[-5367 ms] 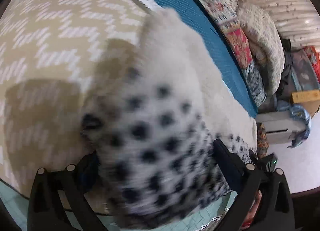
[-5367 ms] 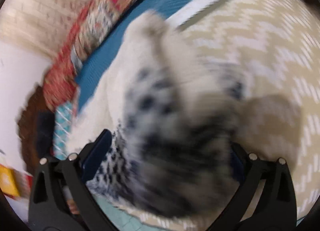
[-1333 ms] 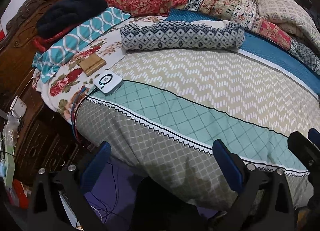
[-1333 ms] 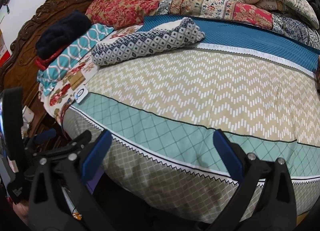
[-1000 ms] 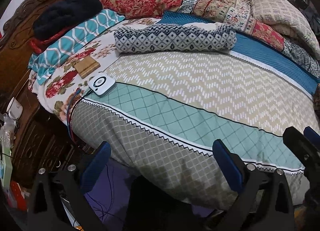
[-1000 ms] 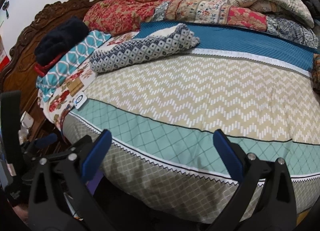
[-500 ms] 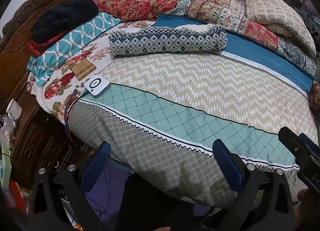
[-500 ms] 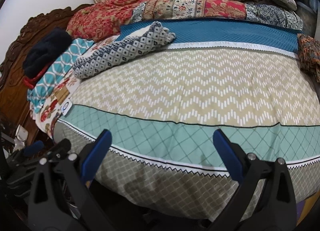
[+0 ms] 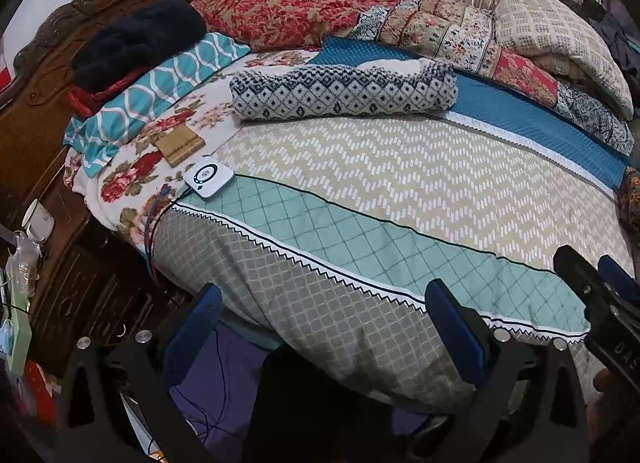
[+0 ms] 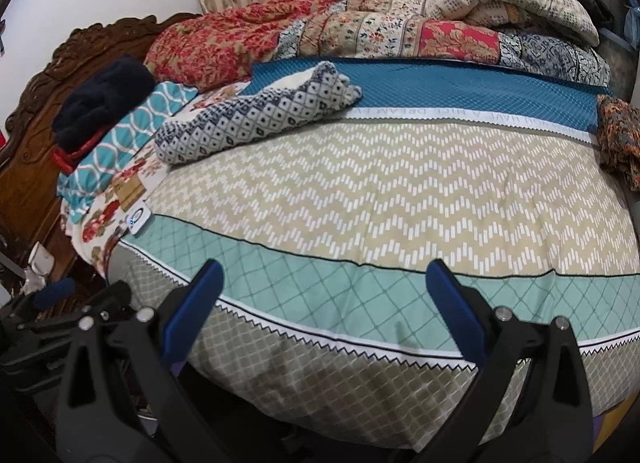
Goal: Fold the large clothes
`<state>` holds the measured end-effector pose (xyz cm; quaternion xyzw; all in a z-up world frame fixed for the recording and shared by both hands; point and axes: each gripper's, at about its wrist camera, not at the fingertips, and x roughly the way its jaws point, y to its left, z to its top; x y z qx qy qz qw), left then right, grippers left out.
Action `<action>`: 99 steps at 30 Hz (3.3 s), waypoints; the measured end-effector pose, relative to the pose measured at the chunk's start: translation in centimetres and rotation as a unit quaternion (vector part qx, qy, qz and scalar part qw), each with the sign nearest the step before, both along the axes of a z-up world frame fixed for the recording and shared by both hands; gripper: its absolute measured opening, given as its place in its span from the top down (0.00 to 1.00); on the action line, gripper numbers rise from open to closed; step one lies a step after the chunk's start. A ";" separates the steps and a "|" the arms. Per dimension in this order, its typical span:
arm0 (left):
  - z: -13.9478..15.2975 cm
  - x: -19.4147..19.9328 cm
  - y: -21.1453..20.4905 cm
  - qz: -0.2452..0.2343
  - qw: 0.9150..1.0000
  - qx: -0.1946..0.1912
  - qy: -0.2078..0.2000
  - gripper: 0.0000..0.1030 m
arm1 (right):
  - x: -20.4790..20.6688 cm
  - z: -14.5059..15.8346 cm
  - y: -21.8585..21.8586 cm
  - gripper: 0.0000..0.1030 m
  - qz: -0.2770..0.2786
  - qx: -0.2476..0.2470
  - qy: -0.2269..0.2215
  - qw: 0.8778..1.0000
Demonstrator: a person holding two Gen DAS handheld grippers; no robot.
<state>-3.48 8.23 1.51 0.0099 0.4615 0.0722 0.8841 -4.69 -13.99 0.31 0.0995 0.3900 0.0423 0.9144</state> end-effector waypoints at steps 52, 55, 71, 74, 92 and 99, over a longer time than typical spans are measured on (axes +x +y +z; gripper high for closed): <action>-0.3 0.5 2.1 0.027 0.999 0.035 0.002 0.96 | -0.6 1.1 1.2 0.05 0.025 0.005 -0.017 1.000; -0.4 0.6 2.0 0.024 0.999 0.036 0.004 0.96 | -0.6 1.1 1.2 0.05 0.025 0.007 -0.015 1.000; -0.8 0.7 2.0 0.024 0.999 0.034 0.012 0.96 | -0.7 0.7 1.2 0.05 0.025 0.011 -0.010 1.000; -1.0 0.7 2.0 0.024 0.999 0.034 0.015 0.96 | -0.7 0.6 1.2 0.05 0.025 0.012 -0.009 1.000; -1.6 0.6 2.2 0.022 0.999 0.031 0.021 0.96 | -0.6 0.5 1.1 0.05 0.027 0.014 -0.006 1.000; -1.7 0.8 2.2 0.022 0.999 0.031 0.025 0.96 | -0.5 0.4 1.0 0.05 0.027 0.015 -0.005 1.000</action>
